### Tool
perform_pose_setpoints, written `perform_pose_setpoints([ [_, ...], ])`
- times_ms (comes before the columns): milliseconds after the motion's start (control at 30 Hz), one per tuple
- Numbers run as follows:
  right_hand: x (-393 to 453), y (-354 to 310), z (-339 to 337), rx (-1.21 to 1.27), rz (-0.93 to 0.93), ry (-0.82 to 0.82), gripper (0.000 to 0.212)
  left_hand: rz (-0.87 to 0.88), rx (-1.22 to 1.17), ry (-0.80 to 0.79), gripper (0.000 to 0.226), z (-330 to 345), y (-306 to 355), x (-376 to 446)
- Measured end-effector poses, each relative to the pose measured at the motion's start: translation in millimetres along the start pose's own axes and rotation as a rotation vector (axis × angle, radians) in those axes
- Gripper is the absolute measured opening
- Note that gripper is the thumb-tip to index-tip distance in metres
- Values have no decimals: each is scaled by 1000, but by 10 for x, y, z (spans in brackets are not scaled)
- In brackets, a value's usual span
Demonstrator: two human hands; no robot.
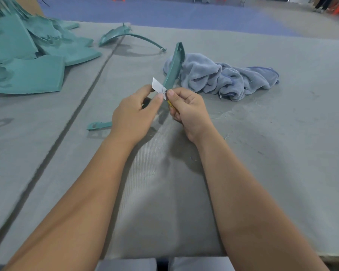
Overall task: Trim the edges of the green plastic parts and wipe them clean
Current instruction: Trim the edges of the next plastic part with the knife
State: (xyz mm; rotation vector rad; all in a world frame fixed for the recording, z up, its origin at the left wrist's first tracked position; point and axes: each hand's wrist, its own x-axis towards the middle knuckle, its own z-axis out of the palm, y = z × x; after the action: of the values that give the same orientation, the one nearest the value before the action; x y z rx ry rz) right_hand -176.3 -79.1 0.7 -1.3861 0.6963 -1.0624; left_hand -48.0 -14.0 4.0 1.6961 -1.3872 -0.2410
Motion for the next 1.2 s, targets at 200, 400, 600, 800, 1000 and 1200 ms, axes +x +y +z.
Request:
perform_pose_setpoints([
  [200, -14, 4, 20, -43, -42, 8, 22, -132, 7, 62, 36, 64, 5, 54],
  [400, -7, 6, 35, -74, -55, 25, 23, -186, 30, 110, 43, 103, 29, 83],
  [600, -17, -12, 35, -59, -45, 45, 18, -175, 77, 132, 49, 113, 60, 70],
  [800, -30, -26, 47, -65, -58, 66, 21, -161, 108, 162, 52, 129, 64, 69],
  [1000, -19, -30, 57, -52, -76, 110, 22, -214, 130, 196, 58, 145, 71, 92],
  [1200, -34, -50, 34, 2, -43, 64, 23, -159, 110, 169, 65, 111, 34, 32],
])
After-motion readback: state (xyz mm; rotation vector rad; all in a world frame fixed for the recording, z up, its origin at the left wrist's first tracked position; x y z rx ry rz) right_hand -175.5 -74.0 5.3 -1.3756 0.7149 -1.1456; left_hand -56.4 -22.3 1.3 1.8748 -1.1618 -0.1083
